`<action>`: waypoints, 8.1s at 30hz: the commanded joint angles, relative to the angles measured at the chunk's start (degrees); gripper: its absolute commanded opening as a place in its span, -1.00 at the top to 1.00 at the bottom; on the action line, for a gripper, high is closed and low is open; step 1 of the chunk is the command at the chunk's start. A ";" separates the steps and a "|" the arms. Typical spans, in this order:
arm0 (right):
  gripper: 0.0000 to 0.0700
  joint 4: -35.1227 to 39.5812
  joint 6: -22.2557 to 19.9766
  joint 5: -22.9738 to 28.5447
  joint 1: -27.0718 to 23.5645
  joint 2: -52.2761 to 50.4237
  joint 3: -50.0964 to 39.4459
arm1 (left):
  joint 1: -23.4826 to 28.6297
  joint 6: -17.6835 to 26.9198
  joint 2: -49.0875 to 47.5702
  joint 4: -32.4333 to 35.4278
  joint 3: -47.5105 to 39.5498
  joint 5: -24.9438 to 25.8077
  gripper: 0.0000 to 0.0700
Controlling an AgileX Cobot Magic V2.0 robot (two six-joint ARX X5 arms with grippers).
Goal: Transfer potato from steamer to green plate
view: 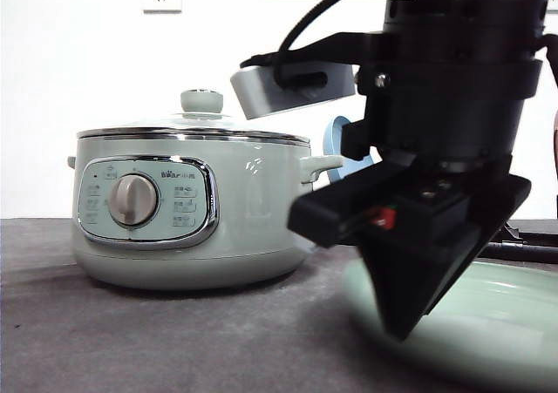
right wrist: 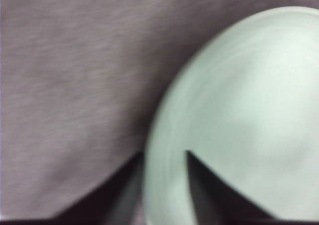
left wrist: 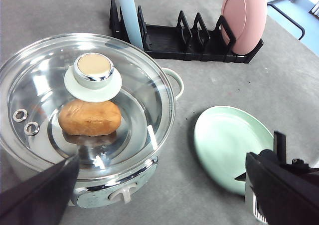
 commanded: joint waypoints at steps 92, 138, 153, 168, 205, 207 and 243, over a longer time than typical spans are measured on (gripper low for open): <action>-0.80 -5.92 -8.21 -36.87 -42.93 -52.83 6.16 | -5.57 2.25 45.00 -14.17 41.01 -14.16 -1.00; -0.80 -5.90 -8.17 -36.39 -42.93 -52.83 6.16 | -6.99 4.34 54.03 -14.89 41.07 -18.22 0.96; -0.80 -5.90 -8.12 -36.39 -42.95 -52.83 6.16 | -6.80 4.29 53.92 -19.79 50.42 -18.27 1.00; -0.80 -5.93 -8.10 -36.39 -42.93 -52.83 6.16 | -6.78 3.29 52.76 -26.98 62.40 -19.35 1.00; -0.80 -5.17 -8.09 -44.60 -42.65 -43.61 8.41 | 27.64 2.61 45.68 -29.74 62.31 -20.05 1.00; -0.80 -4.58 -8.42 -46.37 -41.88 -39.14 10.13 | 27.73 2.62 45.68 -29.75 62.31 -20.05 1.00; -0.80 -10.15 -33.28 -30.20 -24.52 41.30 73.02 | 27.71 2.59 45.70 -30.22 62.27 -19.46 1.00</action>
